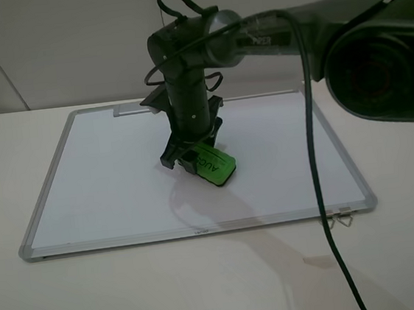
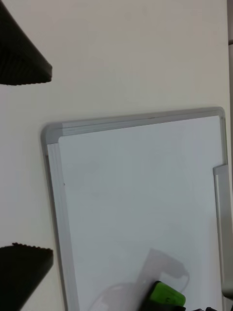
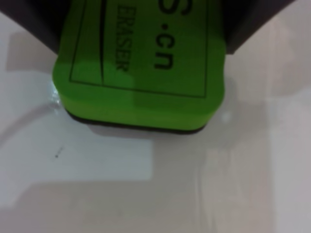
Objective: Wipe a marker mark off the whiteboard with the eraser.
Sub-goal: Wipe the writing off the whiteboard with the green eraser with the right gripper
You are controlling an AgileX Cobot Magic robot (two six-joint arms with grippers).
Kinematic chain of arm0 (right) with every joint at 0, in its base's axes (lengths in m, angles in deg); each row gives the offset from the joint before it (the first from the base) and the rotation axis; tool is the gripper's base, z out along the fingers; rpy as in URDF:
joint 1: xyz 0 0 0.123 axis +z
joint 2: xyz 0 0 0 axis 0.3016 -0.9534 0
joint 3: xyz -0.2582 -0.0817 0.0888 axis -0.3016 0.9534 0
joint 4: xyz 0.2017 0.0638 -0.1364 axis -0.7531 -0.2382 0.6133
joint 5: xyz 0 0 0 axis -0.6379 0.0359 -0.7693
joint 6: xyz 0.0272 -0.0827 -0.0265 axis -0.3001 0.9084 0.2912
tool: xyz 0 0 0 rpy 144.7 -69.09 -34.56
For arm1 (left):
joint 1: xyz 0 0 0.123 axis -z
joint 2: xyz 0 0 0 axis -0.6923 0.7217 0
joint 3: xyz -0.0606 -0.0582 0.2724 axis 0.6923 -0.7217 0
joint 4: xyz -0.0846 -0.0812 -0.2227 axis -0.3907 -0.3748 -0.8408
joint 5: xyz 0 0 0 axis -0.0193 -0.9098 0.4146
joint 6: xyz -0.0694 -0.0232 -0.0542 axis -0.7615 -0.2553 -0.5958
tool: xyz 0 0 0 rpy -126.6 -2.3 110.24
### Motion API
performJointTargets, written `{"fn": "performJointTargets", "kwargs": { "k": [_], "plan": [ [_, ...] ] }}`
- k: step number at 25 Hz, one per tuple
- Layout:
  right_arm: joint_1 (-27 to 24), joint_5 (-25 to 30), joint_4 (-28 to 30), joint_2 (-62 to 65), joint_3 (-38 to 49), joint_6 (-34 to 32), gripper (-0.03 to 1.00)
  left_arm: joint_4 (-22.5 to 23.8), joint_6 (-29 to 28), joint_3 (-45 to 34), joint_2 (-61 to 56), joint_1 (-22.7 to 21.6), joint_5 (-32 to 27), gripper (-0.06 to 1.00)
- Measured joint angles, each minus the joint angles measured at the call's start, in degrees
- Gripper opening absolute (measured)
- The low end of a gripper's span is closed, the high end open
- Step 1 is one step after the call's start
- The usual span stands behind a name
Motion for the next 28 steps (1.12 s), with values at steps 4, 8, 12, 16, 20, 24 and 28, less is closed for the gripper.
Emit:
{"fn": "performJointTargets", "kwargs": {
  "k": [4, 8, 12, 16, 20, 24, 28],
  "plan": [
    [0.00, -0.11, -0.13, -1.38, -0.26, 2.89, 0.60, 0.00, 0.00, 0.00, 0.00, 0.00, 0.00, 0.68],
    [0.00, 0.24, -0.71, -2.07, -0.91, 4.55, 0.60, 0.00, 0.00, 0.00, 0.00, 0.00, 0.00, 0.68],
    [-0.11, -0.32, -3.01, -2.86, -1.21, 6.13, 0.60, 0.00, 0.00, 0.00, 0.00, 0.00, 0.00, 0.68],
    [-0.16, -0.53, -3.65, -3.59, -1.39, 6.30, 0.60, 0.00, 0.00, 0.00, 0.00, 0.00, 0.00, 0.68],
    [-0.28, -0.27, -3.96, -4.13, -1.72, 6.35, 0.60, 0.00, 0.00, 0.00, 0.00, 0.00, 0.00, 0.68],
    [-1.25, 0.15, -4.71, -4.67, -2.03, 6.77, 0.60, 0.00, 0.00, 0.00, 0.00, 0.00, 0.00, 0.68],
    [-4.88, -0.79, -5.35, -4.67, -2.13, 6.82, 0.60, 0.00, 0.00, 0.00, 0.00, 0.00, 0.00, 0.68]
  ]
}}
